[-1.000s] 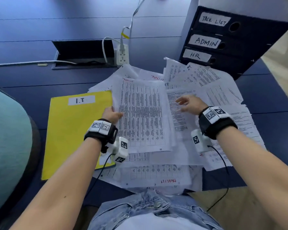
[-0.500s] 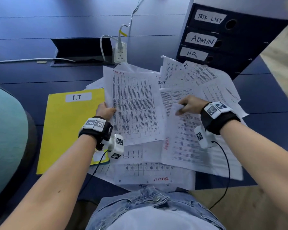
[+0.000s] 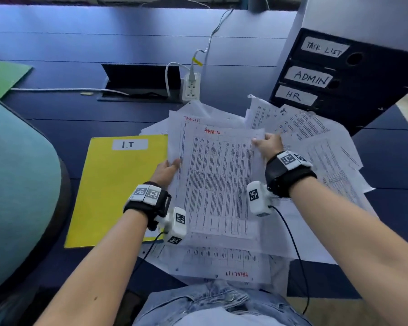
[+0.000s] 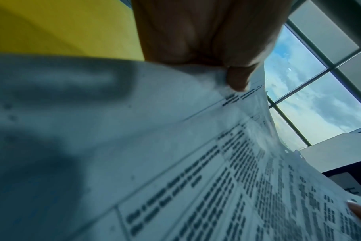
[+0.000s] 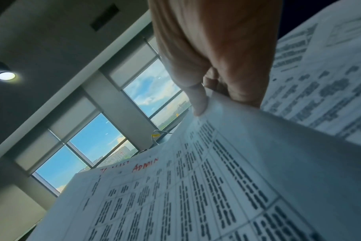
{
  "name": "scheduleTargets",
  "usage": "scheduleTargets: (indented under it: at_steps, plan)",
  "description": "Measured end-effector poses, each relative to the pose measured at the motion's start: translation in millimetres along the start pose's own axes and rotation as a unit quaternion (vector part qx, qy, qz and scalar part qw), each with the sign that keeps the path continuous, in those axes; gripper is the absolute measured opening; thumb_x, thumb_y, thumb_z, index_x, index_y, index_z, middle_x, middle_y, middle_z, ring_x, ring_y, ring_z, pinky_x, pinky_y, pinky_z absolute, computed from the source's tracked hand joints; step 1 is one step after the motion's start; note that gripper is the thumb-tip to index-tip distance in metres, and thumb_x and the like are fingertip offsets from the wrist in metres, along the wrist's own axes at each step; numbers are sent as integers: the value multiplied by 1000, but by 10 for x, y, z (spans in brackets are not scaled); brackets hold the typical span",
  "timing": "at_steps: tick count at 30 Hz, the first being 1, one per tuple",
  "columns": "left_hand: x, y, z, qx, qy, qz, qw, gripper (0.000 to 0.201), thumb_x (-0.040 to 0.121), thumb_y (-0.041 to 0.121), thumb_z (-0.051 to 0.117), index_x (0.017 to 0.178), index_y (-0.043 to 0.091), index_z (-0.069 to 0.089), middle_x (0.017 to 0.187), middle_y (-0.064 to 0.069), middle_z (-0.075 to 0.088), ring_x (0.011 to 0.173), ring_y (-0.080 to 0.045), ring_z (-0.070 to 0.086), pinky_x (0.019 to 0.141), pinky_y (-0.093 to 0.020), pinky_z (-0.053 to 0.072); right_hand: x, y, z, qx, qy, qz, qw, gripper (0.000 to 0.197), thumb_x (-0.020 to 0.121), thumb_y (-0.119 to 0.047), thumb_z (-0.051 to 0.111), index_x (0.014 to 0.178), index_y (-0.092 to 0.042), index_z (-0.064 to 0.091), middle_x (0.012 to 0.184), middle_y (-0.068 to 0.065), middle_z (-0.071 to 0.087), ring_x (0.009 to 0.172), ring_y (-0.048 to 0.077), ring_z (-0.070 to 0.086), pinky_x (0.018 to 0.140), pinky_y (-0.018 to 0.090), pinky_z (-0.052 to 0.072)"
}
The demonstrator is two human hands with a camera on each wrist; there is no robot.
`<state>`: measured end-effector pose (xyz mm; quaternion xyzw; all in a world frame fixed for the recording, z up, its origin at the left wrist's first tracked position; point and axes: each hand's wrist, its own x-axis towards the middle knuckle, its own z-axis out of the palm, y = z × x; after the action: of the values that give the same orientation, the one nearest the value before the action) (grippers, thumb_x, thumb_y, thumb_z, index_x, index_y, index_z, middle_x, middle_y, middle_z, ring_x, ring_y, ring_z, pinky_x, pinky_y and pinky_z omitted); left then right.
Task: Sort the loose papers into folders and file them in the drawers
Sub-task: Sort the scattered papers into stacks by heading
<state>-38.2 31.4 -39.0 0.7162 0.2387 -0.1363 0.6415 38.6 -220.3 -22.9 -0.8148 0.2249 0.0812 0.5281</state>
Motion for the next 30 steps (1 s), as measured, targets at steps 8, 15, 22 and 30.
scheduleTargets:
  at_steps: [8, 15, 22, 30]
  plan:
    - [50, -160, 33, 60, 33, 7, 998, 37, 85, 9, 65, 117, -6, 55, 115, -22, 61, 97, -21, 57, 81, -31, 48, -178, 166, 132, 10, -71, -51, 996, 28, 87, -14, 63, 103, 9, 58, 92, 9, 57, 88, 23, 55, 79, 35, 45]
    - [91, -109, -251, 229, 107, -15, 967, 30, 92, 14, 56, 117, -1, 59, 112, -21, 62, 106, -34, 57, 82, -33, 43, -149, 155, -120, -385, -88, -89, 914, 81, 69, -30, 80, 137, -19, 37, 146, 6, 31, 137, 26, 23, 109, 53, 21]
    - [129, -252, -491, 159, 155, -55, 974, 27, 92, 9, 54, 114, -5, 57, 107, -25, 62, 86, -27, 54, 86, -42, 49, 53, 12, -150, -531, -155, -106, 826, 112, 58, -47, 83, 147, -29, 16, 151, 10, 25, 143, 29, 6, 106, 65, -6]
    - [116, -244, -555, 94, 163, -59, 980, 28, 93, 8, 51, 116, -9, 52, 94, -15, 52, 87, -24, 50, 81, -40, 45, 112, -29, -97, -327, -97, -104, 934, 25, 84, -10, 66, 108, -9, 63, 105, 11, 62, 101, 27, 58, 79, 26, 39]
